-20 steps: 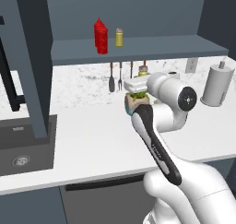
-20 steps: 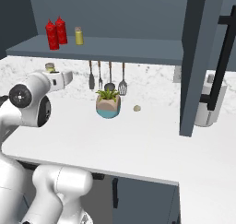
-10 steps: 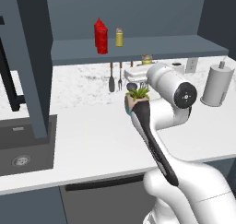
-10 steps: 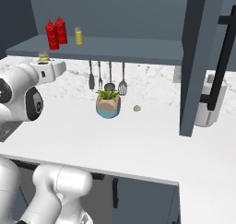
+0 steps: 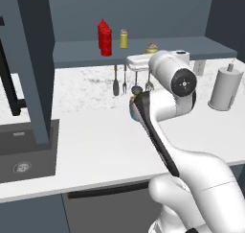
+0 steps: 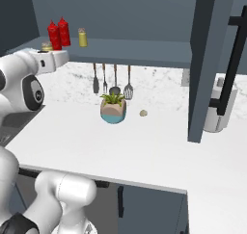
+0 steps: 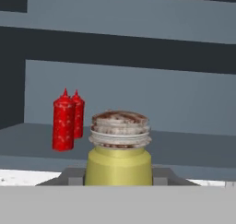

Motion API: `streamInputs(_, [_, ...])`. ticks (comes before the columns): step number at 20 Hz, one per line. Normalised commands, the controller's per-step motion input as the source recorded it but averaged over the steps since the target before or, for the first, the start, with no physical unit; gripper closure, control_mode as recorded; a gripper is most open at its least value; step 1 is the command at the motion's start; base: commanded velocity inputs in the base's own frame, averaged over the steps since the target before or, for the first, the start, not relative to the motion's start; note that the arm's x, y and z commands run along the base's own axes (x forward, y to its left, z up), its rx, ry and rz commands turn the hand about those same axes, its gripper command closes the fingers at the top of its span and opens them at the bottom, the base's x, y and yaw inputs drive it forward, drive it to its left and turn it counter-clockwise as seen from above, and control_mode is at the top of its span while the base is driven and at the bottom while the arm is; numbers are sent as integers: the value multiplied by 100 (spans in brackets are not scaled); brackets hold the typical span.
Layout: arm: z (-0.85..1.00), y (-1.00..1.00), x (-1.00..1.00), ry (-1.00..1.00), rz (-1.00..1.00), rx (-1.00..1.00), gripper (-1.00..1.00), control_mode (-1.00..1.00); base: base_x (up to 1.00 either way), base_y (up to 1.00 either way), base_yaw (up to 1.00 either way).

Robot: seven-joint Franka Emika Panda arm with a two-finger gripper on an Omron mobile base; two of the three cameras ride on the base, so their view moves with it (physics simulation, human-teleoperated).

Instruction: Put the shaker and condiment bottle from the counter next to their counterparts in the cabinet.

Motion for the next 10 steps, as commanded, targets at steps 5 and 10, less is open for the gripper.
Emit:
streamInputs(5, [7, 0, 39, 0, -1, -1, 100, -100, 0, 0, 0])
streamInputs(10, [0, 0, 28, 0, 0, -10, 100, -100, 0, 0, 0])
